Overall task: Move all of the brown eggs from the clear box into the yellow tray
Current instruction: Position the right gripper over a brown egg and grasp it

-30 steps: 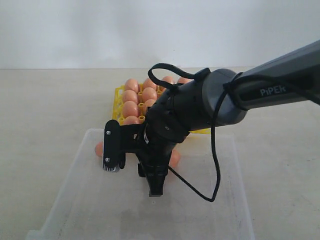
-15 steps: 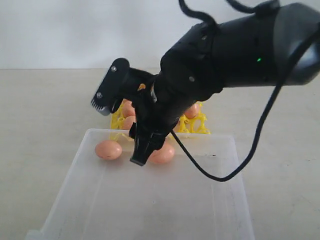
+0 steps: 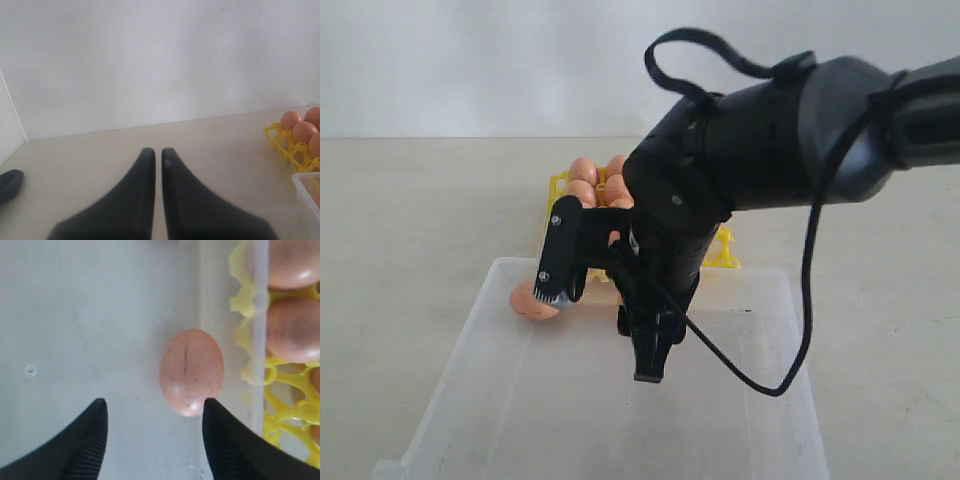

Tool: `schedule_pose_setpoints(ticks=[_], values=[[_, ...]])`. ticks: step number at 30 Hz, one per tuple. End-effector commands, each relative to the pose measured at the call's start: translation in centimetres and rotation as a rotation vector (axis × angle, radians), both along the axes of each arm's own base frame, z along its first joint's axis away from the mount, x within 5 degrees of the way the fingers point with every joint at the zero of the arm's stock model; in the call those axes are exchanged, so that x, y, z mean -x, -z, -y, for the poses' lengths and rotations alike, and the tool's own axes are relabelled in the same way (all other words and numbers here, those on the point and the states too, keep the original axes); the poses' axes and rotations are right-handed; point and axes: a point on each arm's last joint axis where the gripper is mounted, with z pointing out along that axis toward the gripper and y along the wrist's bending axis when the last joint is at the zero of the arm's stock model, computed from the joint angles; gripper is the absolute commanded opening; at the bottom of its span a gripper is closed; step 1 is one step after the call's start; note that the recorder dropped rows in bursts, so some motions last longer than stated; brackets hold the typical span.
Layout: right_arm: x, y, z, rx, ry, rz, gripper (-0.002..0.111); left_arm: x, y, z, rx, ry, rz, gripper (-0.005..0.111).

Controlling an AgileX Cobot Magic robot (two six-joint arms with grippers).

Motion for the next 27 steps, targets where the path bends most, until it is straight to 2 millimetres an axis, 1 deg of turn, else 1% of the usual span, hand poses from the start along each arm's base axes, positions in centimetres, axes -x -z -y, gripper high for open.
schedule_pose_setpoints(ticks=[1,4,13,24,26,27], values=[[-0.6,1.8,-0.5,0.015,-0.034,0.013,0.050,0.0,0.1,0.0,0.000,0.006,0.002,0.004],[-0.9,2.1,-0.8,-0.011,-0.044,0.034,0.050,0.0,0.1,0.0,0.000,0.006,0.002,0.004],[-1.5,1.8,-1.6,-0.097,-0.063,0.112,0.050,0.0,0.1,0.0,0.000,0.006,0.002,0.004],[-1.7,2.0,-1.2,-0.052,-0.056,0.121,0.050,0.0,0.1,0.0,0.000,0.007,0.000,0.004],[-1.7,2.4,-1.2,-0.060,-0.017,0.105,0.050,0.0,0.1,0.0,0.000,0.007,0.000,0.004],[-1.8,3.0,-1.2,-0.055,-0.003,0.091,0.050,0.0,0.1,0.0,0.000,0.007,0.000,0.004]])
